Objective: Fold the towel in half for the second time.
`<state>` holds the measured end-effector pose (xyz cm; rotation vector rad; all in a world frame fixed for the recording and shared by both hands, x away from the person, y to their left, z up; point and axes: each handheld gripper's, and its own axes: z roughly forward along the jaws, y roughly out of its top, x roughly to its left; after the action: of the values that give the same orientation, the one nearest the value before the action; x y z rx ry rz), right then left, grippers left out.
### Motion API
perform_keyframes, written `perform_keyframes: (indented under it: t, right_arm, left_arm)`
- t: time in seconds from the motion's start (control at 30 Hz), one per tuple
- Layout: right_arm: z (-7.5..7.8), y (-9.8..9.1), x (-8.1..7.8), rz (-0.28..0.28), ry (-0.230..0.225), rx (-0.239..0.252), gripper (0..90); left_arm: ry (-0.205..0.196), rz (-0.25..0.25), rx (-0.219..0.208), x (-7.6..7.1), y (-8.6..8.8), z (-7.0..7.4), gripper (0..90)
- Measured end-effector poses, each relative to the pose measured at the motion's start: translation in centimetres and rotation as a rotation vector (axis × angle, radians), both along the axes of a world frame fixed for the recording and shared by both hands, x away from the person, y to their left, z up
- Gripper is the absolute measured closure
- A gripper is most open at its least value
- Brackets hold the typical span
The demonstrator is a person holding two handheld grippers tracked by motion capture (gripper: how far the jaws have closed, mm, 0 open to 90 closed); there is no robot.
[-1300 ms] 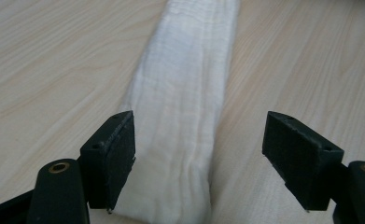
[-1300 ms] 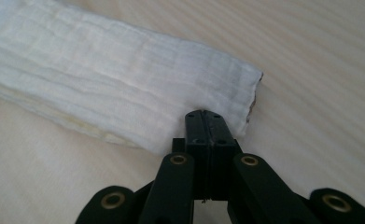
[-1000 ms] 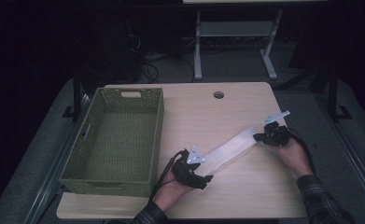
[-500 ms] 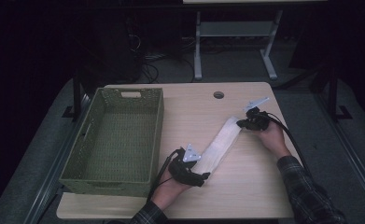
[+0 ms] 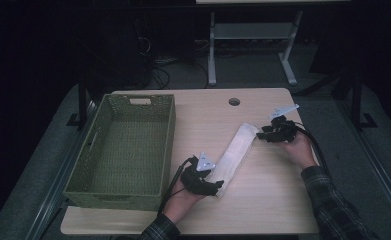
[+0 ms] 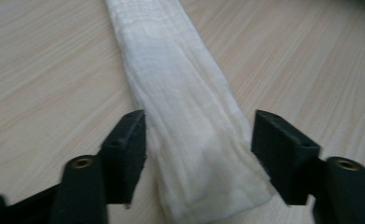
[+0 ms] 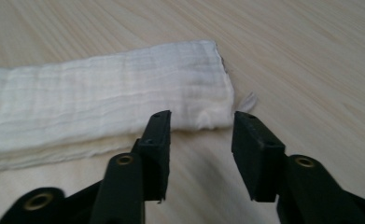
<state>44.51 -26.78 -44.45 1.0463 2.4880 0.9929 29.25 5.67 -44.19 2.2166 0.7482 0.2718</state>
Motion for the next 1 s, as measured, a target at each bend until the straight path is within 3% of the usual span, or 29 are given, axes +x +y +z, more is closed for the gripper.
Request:
perform_keyframes:
  t: [0.23, 0.37, 0.4, 0.57, 0.7, 1.0]
  right_arm:
    - [0.8, -1.3, -3.7, -0.001, 0.007, 0.050, 41.0]
    - [0.4, -1.6, -5.8, 0.030, 0.029, 0.051, 41.0]
    - [0.2, -1.6, -6.1, 0.036, 0.027, 0.045, 41.0]
    - [0.1, -1.5, -6.4, 0.052, 0.018, 0.052, 40.1]
    - [0.0, -1.3, -6.3, 0.061, 0.018, 0.063, 39.1]
    - [0.2, -1.4, -6.3, 0.067, -0.004, 0.080, 38.3]
  left_arm:
    - [-0.016, 0.051, 0.052, 1.1, 0.0, -0.2, 70.6]
    - [-0.046, 0.081, 0.115, 1.7, -0.2, -0.3, 83.2]
    - [-0.033, 0.087, 0.123, 1.8, -0.2, -0.5, 85.4]
    - [0.031, 0.060, 0.116, 2.1, -0.5, -1.6, 88.7]
    - [0.052, 0.018, 0.101, 1.8, -0.8, -1.6, 89.2]
    - [0.053, -0.107, 0.098, 0.1, -1.9, -1.4, 89.2]
